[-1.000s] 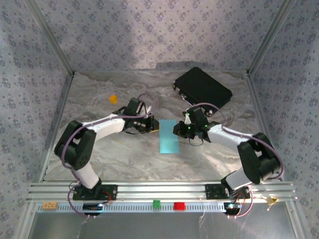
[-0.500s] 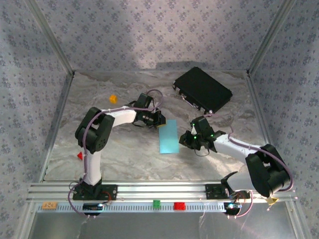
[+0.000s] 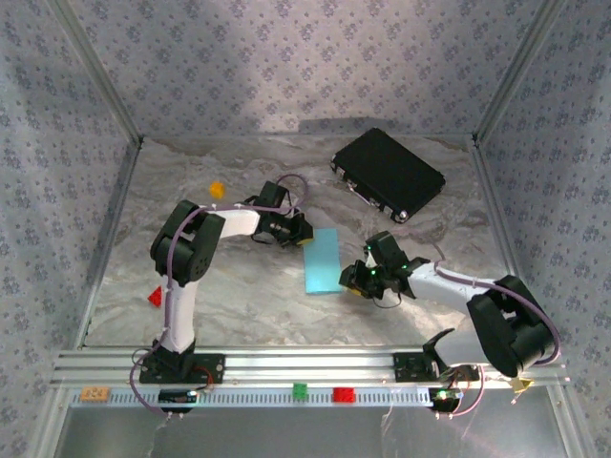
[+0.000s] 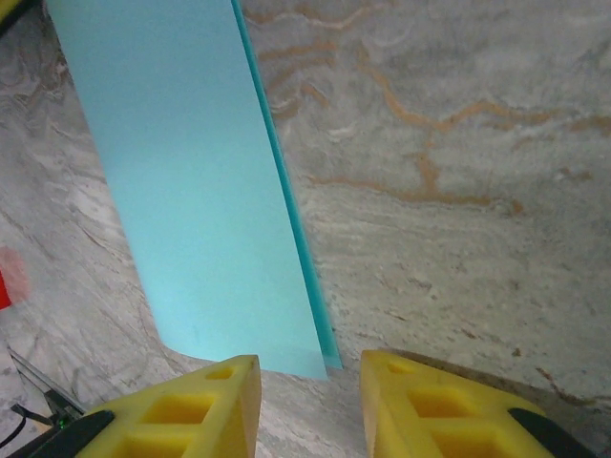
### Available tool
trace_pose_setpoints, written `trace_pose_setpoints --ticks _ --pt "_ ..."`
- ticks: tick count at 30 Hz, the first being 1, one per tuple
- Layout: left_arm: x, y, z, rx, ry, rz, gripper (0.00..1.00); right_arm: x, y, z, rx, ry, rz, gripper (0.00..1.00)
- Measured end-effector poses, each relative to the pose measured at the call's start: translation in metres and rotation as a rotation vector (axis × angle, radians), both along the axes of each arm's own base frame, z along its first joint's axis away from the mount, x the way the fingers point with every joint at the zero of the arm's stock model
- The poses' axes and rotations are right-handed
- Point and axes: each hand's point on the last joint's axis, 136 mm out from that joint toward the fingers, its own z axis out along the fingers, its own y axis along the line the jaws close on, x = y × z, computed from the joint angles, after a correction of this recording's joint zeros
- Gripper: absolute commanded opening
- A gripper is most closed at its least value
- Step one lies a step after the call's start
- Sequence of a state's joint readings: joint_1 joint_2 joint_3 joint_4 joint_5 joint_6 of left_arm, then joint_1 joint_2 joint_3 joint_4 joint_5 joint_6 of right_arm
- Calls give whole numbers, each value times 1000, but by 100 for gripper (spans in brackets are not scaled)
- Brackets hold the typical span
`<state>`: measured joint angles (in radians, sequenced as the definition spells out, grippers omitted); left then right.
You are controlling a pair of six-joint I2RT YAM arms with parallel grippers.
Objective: Fold a paper plane with a square sheet of paper (pick it up from the middle)
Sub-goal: Fold the triangle a second time at the center of the table.
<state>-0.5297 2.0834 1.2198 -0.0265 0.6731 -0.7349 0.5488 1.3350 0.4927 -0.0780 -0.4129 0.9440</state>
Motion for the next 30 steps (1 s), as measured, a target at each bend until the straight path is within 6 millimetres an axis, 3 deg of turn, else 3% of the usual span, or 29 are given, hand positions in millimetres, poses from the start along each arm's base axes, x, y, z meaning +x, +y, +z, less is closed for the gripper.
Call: trace_pose_setpoints --ticks 21,30 --pt "0 0 0 -24 -2 2 8 6 13 -4 72 25 -19 39" --pt "0 0 1 -27 0 0 8 19 24 8 149 -21 -26 36"
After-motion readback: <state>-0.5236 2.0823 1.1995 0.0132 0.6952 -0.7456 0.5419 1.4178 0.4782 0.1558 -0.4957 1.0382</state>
